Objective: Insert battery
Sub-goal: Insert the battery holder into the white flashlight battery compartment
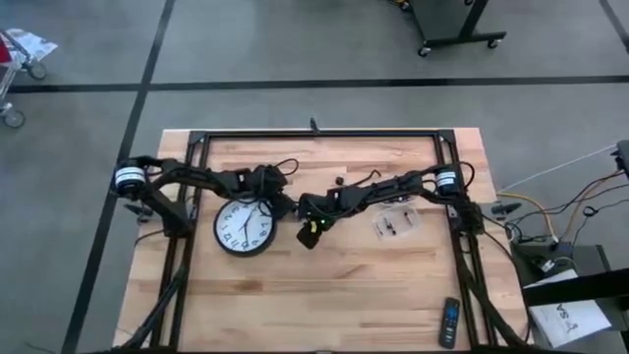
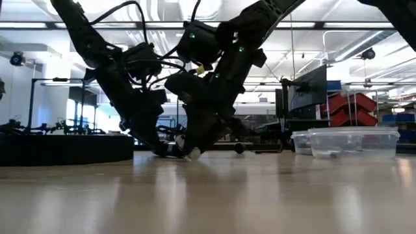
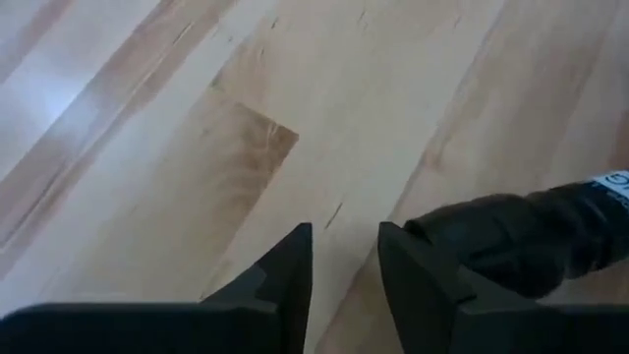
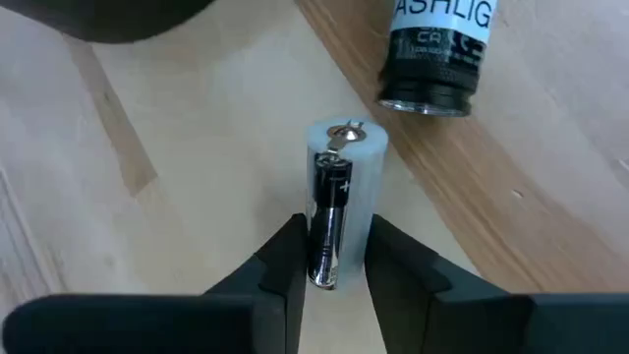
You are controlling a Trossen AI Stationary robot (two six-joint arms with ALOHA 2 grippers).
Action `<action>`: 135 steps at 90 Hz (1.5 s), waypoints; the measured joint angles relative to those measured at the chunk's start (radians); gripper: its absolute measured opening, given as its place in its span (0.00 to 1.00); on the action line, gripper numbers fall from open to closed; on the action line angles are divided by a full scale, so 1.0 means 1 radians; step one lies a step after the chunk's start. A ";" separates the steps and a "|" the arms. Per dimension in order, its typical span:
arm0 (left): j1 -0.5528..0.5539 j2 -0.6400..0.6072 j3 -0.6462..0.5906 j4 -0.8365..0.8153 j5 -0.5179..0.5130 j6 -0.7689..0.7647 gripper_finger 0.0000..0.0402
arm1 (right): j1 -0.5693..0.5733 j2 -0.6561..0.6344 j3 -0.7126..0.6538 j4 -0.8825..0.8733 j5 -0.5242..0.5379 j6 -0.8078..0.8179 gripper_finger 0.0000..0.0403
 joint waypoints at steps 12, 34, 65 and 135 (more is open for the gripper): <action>0.000 0.000 0.000 0.000 0.000 0.001 0.27 | 0.000 0.001 0.020 -0.016 0.027 -0.024 0.19; 0.000 0.000 0.000 -0.004 0.000 0.002 0.26 | -0.001 0.001 0.044 -0.091 0.079 -0.041 0.30; 0.000 0.000 0.000 -0.019 0.000 0.002 0.26 | -0.002 0.001 0.044 -0.105 0.114 -0.031 0.36; 0.000 0.000 -0.012 -0.028 0.000 0.002 0.27 | 0.035 -0.001 0.044 -0.173 0.263 -0.117 0.18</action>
